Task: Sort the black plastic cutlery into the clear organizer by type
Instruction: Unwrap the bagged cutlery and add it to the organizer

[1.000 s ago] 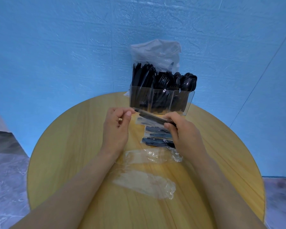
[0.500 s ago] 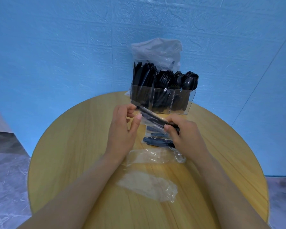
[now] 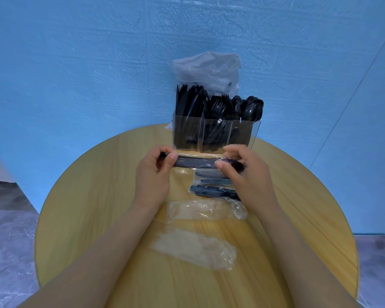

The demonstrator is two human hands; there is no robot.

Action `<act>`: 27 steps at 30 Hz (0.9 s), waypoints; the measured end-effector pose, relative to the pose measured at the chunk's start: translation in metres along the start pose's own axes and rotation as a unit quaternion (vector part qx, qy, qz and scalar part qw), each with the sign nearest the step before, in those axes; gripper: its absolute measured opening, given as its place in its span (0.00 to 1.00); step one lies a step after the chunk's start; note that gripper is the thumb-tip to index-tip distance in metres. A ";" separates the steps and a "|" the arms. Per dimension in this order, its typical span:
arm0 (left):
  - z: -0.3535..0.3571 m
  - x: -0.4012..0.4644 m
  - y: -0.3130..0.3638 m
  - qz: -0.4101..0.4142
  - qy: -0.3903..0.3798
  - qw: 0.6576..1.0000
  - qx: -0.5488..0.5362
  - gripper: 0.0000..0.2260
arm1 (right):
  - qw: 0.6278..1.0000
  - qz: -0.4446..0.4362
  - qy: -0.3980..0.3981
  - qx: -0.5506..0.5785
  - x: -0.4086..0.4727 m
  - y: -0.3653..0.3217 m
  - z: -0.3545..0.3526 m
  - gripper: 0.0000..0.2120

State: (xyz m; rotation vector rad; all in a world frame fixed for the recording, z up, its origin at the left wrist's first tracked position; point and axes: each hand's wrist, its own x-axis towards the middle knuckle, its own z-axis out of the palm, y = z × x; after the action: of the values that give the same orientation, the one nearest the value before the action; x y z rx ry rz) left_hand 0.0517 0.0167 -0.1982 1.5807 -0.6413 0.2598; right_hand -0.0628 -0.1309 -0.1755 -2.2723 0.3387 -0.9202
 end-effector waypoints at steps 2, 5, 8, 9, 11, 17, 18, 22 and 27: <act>-0.001 0.002 -0.002 -0.029 0.027 0.999 -0.022 0.07 | 0.998 0.043 0.037 0.029 0.001 0.001 -0.002 0.11; -0.002 0.003 -0.002 -0.041 0.031 0.998 -0.024 0.07 | 0.992 0.084 0.054 0.079 0.002 0.001 -0.001 0.11; 0.000 0.002 -0.002 -0.051 0.020 0.998 -0.013 0.06 | 0.983 0.098 0.080 0.133 0.002 -0.002 0.001 0.11; 0.000 0.001 -0.002 -0.059 0.011 0.998 -0.007 0.05 | 0.981 0.097 0.096 0.138 0.002 -0.003 0.001 0.11; 0.002 -0.001 -0.001 -0.082 -0.016 0.996 -0.004 0.05 | 0.975 0.093 0.133 0.152 0.002 -0.003 0.000 0.09; 0.003 -0.002 -0.003 -0.120 -0.046 0.991 -0.035 0.05 | 0.958 0.129 0.183 0.179 0.002 0.001 0.001 0.09; 0.003 -0.002 -0.003 -0.122 -0.046 0.991 -0.039 0.04 | 0.958 0.134 0.179 0.177 0.002 0.001 0.001 0.10; 0.001 -0.001 -0.001 -0.119 -0.035 0.991 -0.053 0.04 | 0.956 0.147 0.164 0.193 0.001 -0.001 0.001 0.07; 0.002 -0.003 0.002 -0.114 -0.053 0.991 -0.055 0.06 | 0.964 0.143 0.143 0.175 0.001 -0.002 0.003 0.05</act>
State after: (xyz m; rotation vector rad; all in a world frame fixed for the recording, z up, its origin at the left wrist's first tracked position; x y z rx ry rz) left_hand 0.0477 0.0156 -0.1982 1.5520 -0.5420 -0.0295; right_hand -0.0605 -0.1287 -0.1754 -1.7176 0.5650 -1.0617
